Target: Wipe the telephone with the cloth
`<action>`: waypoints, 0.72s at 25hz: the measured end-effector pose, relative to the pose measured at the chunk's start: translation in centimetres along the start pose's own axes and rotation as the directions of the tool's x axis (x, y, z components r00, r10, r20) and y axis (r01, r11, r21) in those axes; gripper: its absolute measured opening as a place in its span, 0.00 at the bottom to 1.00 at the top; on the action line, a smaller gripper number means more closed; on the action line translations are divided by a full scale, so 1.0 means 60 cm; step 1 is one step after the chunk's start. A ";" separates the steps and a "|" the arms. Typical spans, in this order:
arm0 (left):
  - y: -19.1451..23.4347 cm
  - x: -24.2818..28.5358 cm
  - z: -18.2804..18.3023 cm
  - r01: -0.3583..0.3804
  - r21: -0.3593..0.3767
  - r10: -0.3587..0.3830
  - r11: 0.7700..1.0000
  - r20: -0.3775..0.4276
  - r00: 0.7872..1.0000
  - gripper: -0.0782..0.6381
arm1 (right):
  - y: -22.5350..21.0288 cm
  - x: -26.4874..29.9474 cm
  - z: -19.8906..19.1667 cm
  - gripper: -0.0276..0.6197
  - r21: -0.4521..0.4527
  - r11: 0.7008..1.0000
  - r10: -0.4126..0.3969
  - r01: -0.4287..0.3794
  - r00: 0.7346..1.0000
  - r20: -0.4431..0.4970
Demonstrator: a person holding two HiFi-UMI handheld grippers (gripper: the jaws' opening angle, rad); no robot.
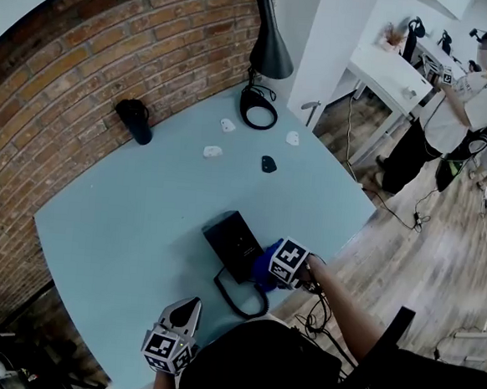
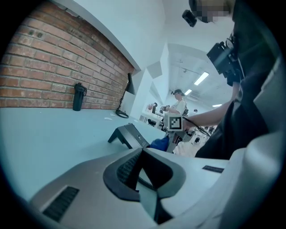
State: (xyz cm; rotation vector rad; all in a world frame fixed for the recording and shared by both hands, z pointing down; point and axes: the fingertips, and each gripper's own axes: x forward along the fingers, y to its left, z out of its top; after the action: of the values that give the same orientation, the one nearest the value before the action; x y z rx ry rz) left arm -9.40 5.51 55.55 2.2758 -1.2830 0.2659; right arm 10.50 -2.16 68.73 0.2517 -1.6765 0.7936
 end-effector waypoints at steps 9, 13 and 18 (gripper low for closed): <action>0.011 -0.009 0.083 -0.014 0.035 0.011 0.999 0.091 0.996 0.11 | 0.104 -0.063 0.096 0.38 -0.171 0.984 0.050 -0.049 0.999 0.002; 0.019 -0.018 0.093 -0.035 0.039 0.031 0.999 0.112 0.993 0.11 | 0.115 -0.095 0.168 0.38 -0.181 0.984 0.036 -0.003 0.983 0.182; 0.027 -0.027 0.120 -0.070 0.046 0.061 0.996 0.178 0.982 0.11 | 0.129 -0.144 0.246 0.38 -0.285 0.951 0.029 0.123 0.878 0.477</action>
State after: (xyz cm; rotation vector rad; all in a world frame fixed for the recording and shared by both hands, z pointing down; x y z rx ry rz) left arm -12.15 2.29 49.32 2.3470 -1.4578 0.1227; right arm -3.00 -7.72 56.99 0.2837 -2.2243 0.4353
